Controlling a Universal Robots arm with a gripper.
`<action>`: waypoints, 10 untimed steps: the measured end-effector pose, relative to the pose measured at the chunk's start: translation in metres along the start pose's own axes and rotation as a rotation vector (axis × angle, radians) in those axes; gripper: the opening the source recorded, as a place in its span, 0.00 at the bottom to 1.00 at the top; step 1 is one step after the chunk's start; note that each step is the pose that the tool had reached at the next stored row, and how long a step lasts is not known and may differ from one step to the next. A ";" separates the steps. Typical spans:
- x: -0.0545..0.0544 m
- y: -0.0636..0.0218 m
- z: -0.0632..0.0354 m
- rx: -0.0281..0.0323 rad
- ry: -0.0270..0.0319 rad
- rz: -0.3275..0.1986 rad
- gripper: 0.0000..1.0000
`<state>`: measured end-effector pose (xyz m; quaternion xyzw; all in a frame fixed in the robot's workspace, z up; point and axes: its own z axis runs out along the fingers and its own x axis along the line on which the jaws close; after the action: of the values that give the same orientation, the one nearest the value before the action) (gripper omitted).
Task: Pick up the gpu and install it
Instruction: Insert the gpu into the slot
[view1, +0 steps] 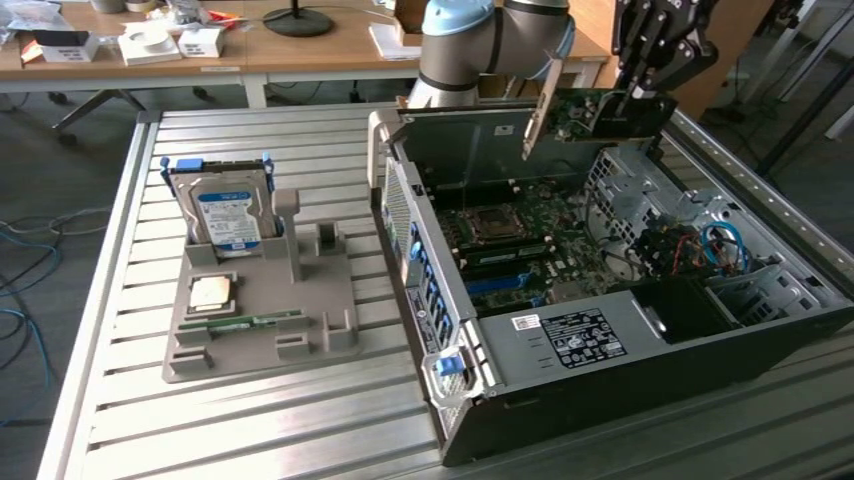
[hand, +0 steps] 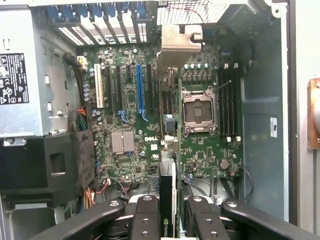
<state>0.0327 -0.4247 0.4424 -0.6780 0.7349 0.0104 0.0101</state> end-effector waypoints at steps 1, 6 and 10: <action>0.000 0.0016 0.0003 0.0008 -0.0002 0.000 0.26; 0.001 0.0057 0.0008 0.0026 -0.0005 0.000 0.26; 0.000 0.0056 0.0011 0.0027 -0.0007 0.000 0.26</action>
<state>0.0270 -0.4246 0.4413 -0.6782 0.7347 0.0097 0.0113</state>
